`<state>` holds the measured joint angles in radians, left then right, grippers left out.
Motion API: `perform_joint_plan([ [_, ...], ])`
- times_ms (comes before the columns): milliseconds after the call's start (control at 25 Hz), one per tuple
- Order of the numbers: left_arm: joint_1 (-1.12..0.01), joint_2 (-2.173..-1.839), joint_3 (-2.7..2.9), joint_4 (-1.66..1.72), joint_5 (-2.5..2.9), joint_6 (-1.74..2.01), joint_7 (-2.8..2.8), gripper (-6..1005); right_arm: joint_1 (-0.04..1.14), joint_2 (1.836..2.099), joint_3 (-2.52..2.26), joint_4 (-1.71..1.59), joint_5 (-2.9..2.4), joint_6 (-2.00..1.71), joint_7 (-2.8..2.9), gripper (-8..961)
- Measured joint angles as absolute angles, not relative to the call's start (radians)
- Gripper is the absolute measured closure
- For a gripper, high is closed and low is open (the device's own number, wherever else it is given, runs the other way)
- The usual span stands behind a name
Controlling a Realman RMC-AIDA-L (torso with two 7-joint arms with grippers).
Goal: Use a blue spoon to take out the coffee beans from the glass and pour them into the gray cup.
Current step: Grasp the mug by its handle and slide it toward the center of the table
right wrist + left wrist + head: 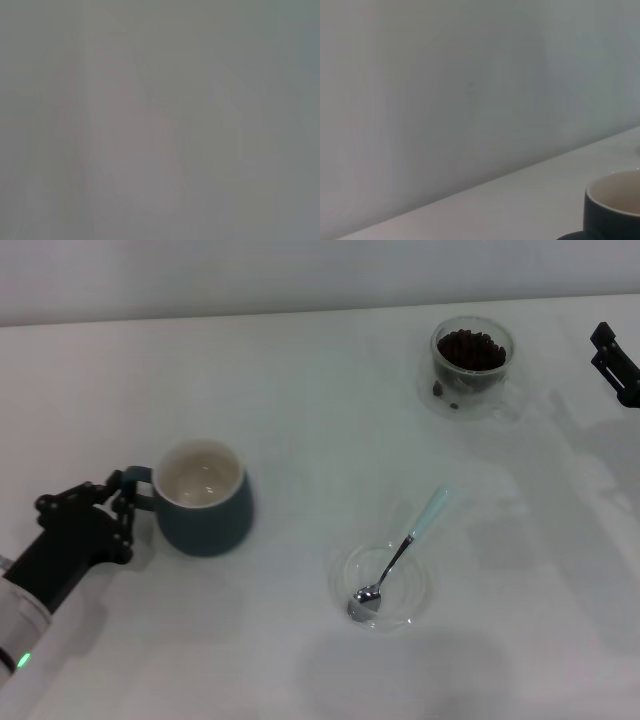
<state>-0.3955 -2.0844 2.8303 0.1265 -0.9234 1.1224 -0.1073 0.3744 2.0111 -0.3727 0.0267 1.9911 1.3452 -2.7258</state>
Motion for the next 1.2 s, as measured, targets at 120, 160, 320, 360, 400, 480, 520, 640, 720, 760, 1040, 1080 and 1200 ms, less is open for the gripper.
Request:
perform_joint_plan([
  [120, -0.399, -2.086, 2.83, 0.159, -0.881, 1.122, -0.066, 897, 0.376, 2.011, -0.373, 0.026, 1.991, 1.345, -2.726, 112],
  [160, -0.399, -2.086, 2.83, 0.159, -0.881, 1.122, -0.066, 898, 0.377, 2.011, -0.373, 0.026, 1.991, 1.345, -2.726, 112],
  [320, -0.405, -2.088, 2.832, 0.186, -0.845, 1.108, -0.056, 898, 0.383, 2.011, -0.373, 0.026, 1.991, 1.345, -2.726, 112],
  [360, -0.405, -2.088, 2.832, 0.193, -0.844, 1.094, -0.052, 898, 0.384, 2.011, -0.373, 0.026, 1.991, 1.345, -2.726, 113],
  [400, -0.405, -2.088, 2.832, 0.193, -0.844, 1.09, -0.052, 898, 0.384, 2.011, -0.373, 0.026, 1.991, 1.345, -2.726, 113],
  [480, -0.404, -2.088, 2.831, 0.193, -0.844, 1.086, -0.052, 898, 0.384, 2.011, -0.373, 0.026, 1.991, 1.345, -2.726, 113],
  [520, -0.401, -2.088, 2.831, 0.193, -0.844, 1.084, -0.052, 898, 0.384, 2.011, -0.373, 0.026, 1.991, 1.345, -2.726, 113],
  [640, -0.394, -2.088, 2.831, 0.194, -0.844, 1.083, -0.052, 899, 0.381, 2.011, -0.373, 0.026, 1.991, 1.346, -2.726, 113],
  [720, -0.385, -2.088, 2.831, 0.194, -0.843, 1.086, -0.043, 900, 0.381, 2.011, -0.373, 0.026, 1.991, 1.346, -2.726, 113],
  [760, -0.383, -2.088, 2.831, 0.193, -0.843, 1.086, -0.04, 882, 0.381, 2.011, -0.373, 0.026, 1.991, 1.346, -2.726, 113],
  [1040, -0.357, -2.085, 2.829, 0.22, -0.841, 1.101, 0.032, 753, 0.382, 2.011, -0.373, 0.025, 1.991, 1.346, -2.726, 113],
  [1080, -0.352, -2.085, 2.825, 0.225, -0.841, 1.114, 0.059, 732, 0.382, 2.011, -0.373, 0.024, 1.991, 1.346, -2.726, 113],
  [1200, -0.346, -2.085, 2.826, 0.228, -0.842, 1.129, 0.071, 666, 0.382, 2.011, -0.373, 0.025, 1.991, 1.347, -2.726, 113],
])
